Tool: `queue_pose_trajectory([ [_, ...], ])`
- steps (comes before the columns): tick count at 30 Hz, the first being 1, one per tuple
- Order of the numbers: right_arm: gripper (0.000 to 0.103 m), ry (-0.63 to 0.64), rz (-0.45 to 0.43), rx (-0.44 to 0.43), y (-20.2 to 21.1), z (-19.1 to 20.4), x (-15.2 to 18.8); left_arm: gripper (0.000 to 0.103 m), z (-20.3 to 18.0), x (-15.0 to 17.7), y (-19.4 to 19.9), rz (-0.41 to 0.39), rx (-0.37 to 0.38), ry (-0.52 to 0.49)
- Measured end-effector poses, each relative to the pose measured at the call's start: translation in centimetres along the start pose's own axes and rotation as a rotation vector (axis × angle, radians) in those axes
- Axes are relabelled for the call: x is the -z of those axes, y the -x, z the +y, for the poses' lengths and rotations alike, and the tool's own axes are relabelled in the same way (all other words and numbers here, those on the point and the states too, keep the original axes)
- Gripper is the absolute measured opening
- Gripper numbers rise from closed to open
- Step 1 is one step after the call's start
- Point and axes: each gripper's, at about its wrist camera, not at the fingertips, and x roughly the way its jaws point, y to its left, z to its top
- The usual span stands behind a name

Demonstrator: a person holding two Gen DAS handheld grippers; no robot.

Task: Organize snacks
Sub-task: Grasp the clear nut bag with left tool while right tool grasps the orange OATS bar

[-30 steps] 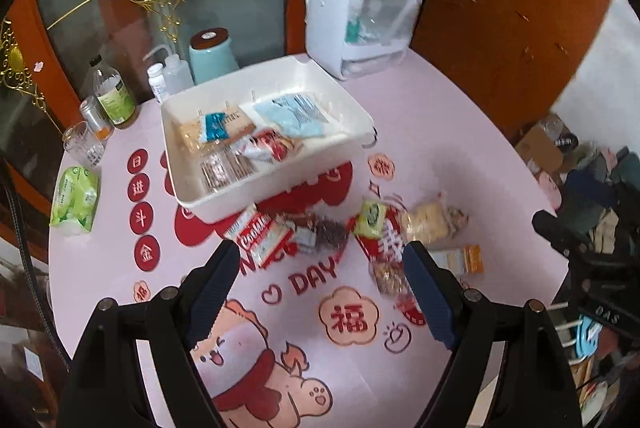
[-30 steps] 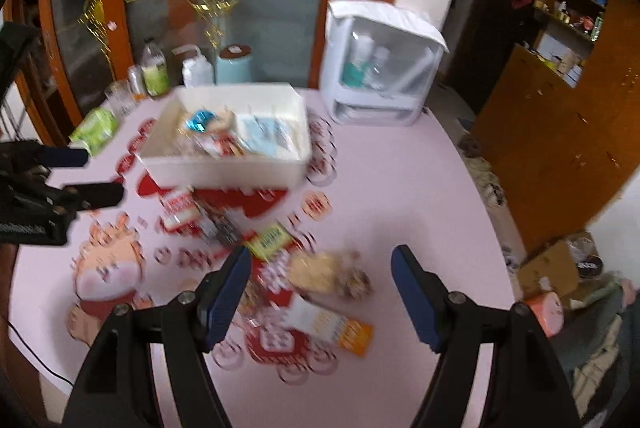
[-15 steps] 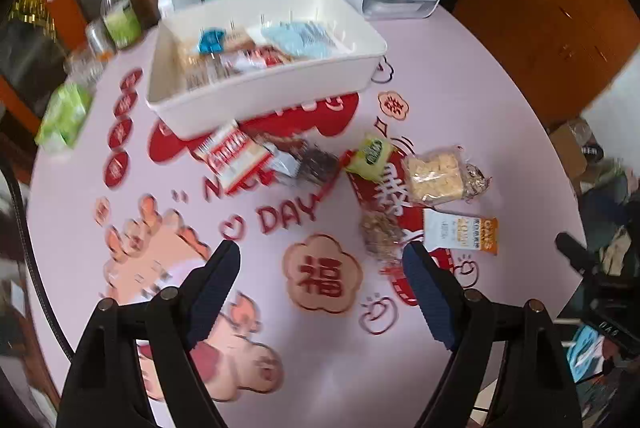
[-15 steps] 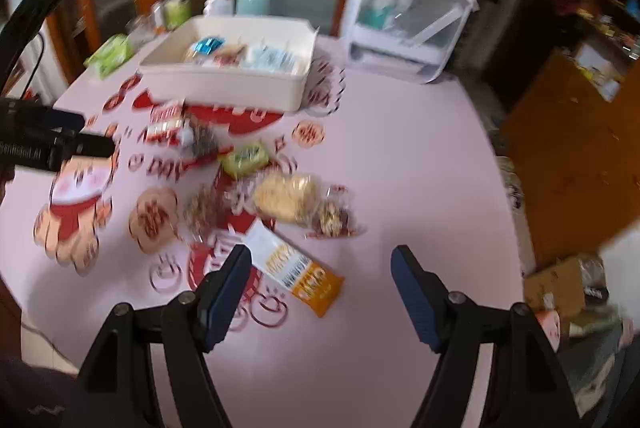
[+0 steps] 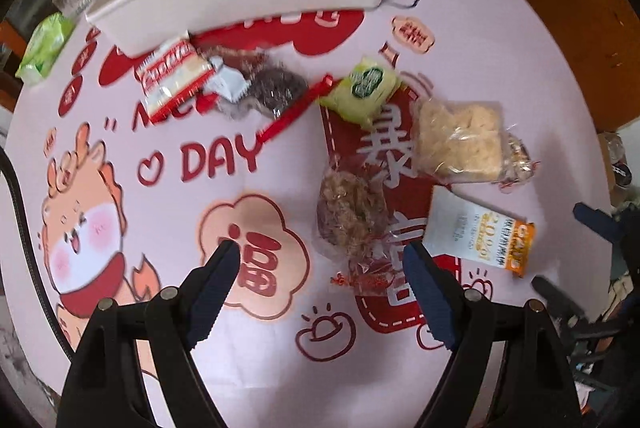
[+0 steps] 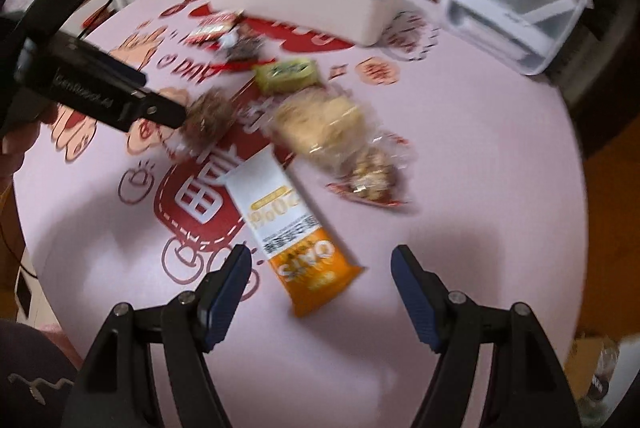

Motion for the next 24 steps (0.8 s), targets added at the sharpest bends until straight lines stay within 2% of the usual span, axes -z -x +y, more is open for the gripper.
queue_pose_trajectory([
  [7,0.073,0.082,0.021,-0.057,-3.3,0.4,-0.4,0.082,-0.5,-0.3,-2.9,0.043,-0.003,0.078],
  [14,0.073,0.083,0.042,-0.126,-5.1,0.2,-0.8,0.082,-1.0,-1.6,-5.0,0.073,-0.015,0.114],
  [19,0.072,0.101,0.038,-0.125,-5.5,0.6,-0.7,0.082,-1.3,-2.8,-5.5,0.072,-0.034,0.119],
  [21,0.066,0.109,0.026,-0.128,-5.5,0.7,-0.7,0.078,-1.7,-3.1,-5.6,0.068,-0.044,0.116],
  [23,0.061,0.113,0.018,-0.129,-5.4,0.8,-0.7,0.067,-2.1,-3.3,-5.6,0.055,-0.055,0.114],
  [24,0.054,0.112,0.017,-0.130,-5.3,0.9,-0.8,0.063,-2.3,-3.3,-5.4,0.047,-0.058,0.114],
])
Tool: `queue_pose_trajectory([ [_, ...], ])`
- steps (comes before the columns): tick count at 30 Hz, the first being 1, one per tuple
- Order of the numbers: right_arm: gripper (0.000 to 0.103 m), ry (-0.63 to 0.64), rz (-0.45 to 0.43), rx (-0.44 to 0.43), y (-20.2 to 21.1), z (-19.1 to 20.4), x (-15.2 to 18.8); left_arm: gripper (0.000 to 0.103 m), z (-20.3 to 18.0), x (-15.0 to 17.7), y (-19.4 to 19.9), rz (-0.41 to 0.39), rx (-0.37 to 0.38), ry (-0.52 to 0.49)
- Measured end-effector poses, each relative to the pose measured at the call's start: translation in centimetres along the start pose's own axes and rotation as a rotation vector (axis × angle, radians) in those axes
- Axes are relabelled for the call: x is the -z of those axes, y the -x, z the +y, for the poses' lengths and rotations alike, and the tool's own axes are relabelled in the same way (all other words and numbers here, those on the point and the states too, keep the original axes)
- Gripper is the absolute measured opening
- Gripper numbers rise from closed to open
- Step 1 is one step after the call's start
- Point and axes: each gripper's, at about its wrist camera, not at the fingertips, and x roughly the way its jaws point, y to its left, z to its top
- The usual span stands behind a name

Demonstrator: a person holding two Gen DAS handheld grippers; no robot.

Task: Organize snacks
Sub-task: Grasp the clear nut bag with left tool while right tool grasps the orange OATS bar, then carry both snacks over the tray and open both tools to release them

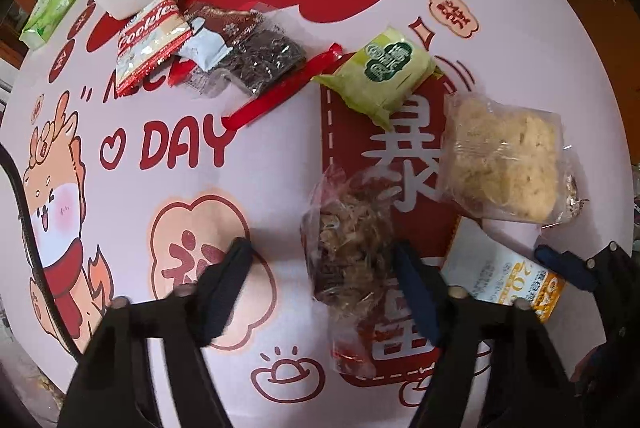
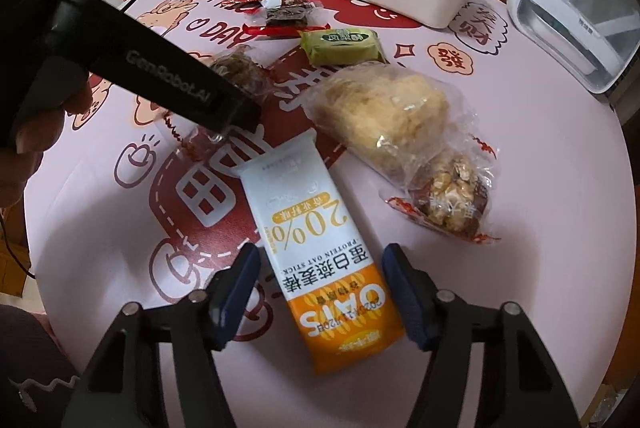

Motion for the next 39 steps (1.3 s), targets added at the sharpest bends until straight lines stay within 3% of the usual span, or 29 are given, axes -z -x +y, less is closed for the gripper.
queue_pose_trajectory([
  [2,0.051,-0.004,-0.004,0.002,0.2,0.2,-0.1,0.043,-0.5,-0.1,0.3,-0.012,0.006,0.003],
  [3,0.050,-0.008,-0.003,0.005,0.1,0.3,-0.1,0.040,-0.7,-0.1,0.4,-0.017,0.010,0.005],
  [9,0.041,-0.040,0.002,-0.003,0.3,1.1,-0.2,0.040,-0.3,0.9,0.8,-0.021,0.006,0.027],
  [18,0.039,-0.163,-0.011,-0.073,1.8,2.4,0.6,0.040,0.6,4.6,3.2,-0.038,-0.050,0.018],
  [31,0.039,-0.215,-0.139,-0.066,7.5,4.6,-0.8,0.040,5.2,7.4,12.0,-0.166,-0.101,0.009],
  [39,0.039,-0.287,-0.220,-0.020,11.4,5.5,-5.2,0.040,9.6,5.4,18.0,-0.278,-0.101,-0.052],
])
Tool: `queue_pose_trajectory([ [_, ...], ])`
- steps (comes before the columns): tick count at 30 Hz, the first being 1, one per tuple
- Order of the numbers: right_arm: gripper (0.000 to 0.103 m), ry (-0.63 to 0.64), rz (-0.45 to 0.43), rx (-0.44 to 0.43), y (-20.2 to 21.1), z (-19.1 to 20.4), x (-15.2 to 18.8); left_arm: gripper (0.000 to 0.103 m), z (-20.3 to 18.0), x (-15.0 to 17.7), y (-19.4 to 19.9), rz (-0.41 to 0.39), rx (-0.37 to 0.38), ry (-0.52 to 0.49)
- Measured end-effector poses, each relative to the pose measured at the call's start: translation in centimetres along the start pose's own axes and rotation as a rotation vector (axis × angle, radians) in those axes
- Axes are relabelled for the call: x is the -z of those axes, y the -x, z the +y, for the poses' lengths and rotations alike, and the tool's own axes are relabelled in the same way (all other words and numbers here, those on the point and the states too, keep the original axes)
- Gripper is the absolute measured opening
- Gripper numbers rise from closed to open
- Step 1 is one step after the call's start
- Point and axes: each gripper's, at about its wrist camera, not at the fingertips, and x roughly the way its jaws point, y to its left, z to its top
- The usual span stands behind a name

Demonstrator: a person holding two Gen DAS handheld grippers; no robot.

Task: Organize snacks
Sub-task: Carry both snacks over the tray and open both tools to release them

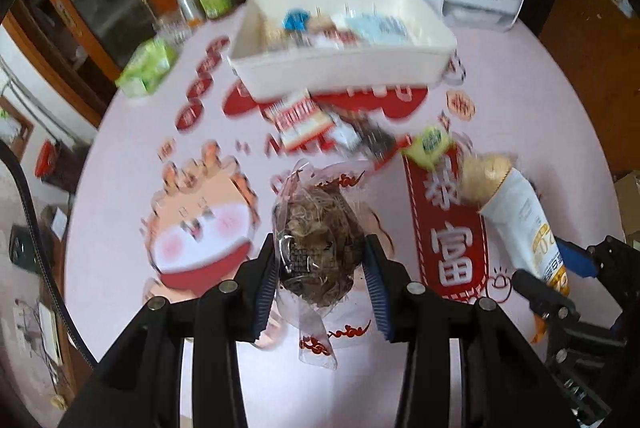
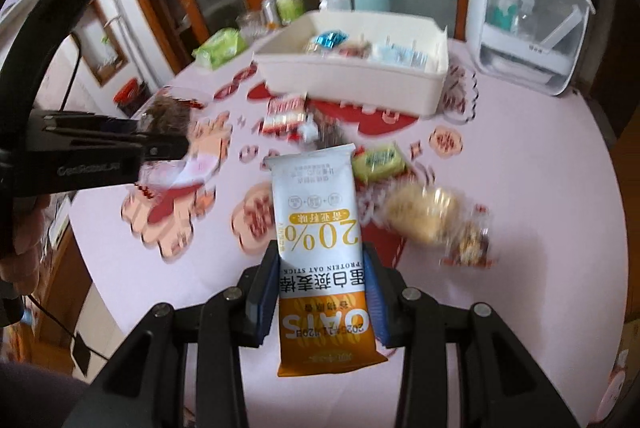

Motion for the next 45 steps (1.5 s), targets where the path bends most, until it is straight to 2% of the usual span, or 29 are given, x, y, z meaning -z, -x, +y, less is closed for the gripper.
queue_pose_trajectory([
  [5,0.039,-0.070,-0.063,0.026,1.7,0.6,-5.3,0.040,4.1,-4.3,2.6,-0.082,0.008,-0.040],
  [11,0.039,-0.137,-0.134,0.096,3.3,0.5,-13.0,0.040,8.9,-11.5,4.7,-0.184,-0.007,-0.125],
  [17,0.039,-0.180,-0.181,0.177,4.1,-0.3,-20.6,0.040,11.1,-18.2,5.1,-0.259,-0.041,-0.200],
  [20,0.039,-0.197,-0.193,0.221,4.2,-0.8,-23.7,0.040,11.5,-21.5,4.7,-0.275,-0.037,-0.217],
  [26,0.039,-0.249,-0.201,0.277,3.1,-2.2,-29.2,0.040,11.3,-25.5,2.7,-0.254,0.005,-0.217],
  [35,0.040,-0.247,-0.146,0.321,-3.1,-3.1,-32.7,0.040,9.6,-28.3,-2.3,-0.196,0.048,-0.226],
  [45,0.041,-0.298,-0.010,0.296,-11.8,-5.3,-32.1,0.040,7.2,-29.4,-11.1,-0.077,0.081,-0.226],
])
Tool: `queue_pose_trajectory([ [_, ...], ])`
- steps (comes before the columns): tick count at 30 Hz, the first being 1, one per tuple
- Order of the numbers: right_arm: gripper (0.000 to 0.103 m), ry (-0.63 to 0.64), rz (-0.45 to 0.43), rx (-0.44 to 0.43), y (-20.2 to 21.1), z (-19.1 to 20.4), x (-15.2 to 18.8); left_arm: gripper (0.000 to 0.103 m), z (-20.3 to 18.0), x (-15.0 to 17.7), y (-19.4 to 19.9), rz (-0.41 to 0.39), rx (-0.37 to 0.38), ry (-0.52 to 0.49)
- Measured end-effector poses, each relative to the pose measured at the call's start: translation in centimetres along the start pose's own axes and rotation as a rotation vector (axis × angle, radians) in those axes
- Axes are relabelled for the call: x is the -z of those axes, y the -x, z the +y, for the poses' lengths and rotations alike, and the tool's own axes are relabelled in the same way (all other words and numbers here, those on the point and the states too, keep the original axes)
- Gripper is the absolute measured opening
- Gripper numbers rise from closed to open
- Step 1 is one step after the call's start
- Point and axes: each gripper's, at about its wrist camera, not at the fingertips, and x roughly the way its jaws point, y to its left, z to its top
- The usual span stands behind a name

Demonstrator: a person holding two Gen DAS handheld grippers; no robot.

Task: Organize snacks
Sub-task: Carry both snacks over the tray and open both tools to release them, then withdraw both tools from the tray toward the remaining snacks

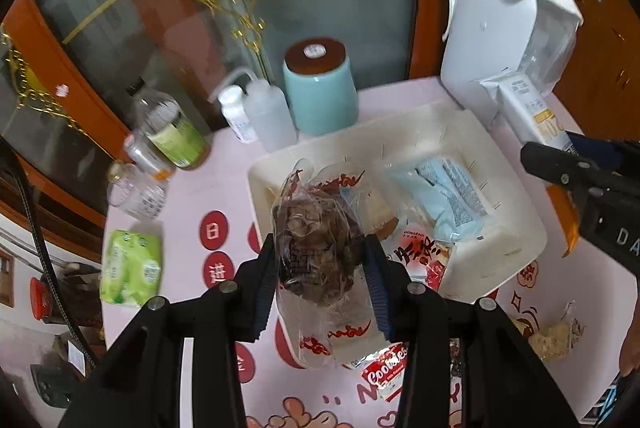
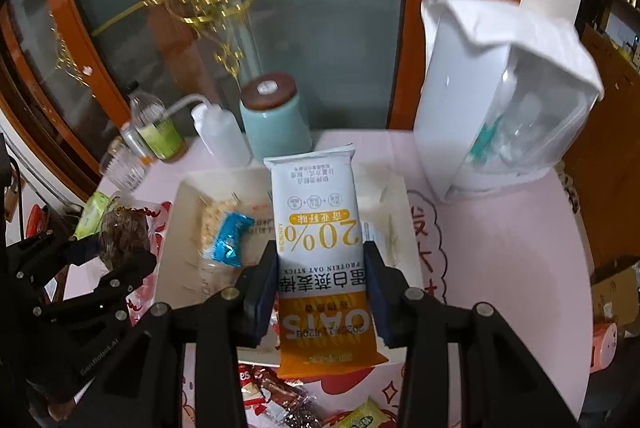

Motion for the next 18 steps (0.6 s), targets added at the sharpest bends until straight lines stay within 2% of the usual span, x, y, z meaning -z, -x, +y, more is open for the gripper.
queue_pose_trajectory([
  [5,0.044,-0.032,0.050,-0.010,-3.1,-0.7,0.2,0.040,-0.9,0.2,-3.1,0.034,0.013,-0.013],
  [9,0.044,-0.069,0.077,-0.029,-4.5,-1.3,0.0,0.042,-1.4,0.2,-4.0,0.033,0.008,-0.019],
  [10,0.044,-0.077,0.084,-0.039,-4.8,-1.4,0.0,0.051,-1.4,0.2,-4.1,0.031,0.013,-0.019],
  [11,0.044,-0.082,0.087,-0.047,-4.9,-1.5,0.0,0.071,-1.4,0.1,-4.0,0.025,0.019,-0.018],
  [13,0.044,-0.085,0.097,-0.060,-5.3,-1.4,0.1,0.091,-1.4,0.0,-3.8,0.019,0.036,-0.011],
  [16,0.048,-0.077,0.120,-0.062,-5.5,-1.2,0.5,0.091,-1.2,-0.1,-3.6,0.032,0.066,0.000],
  [18,0.049,-0.082,0.127,-0.065,-5.3,-1.3,0.9,0.091,-1.1,0.0,-3.5,0.044,0.061,0.008],
])
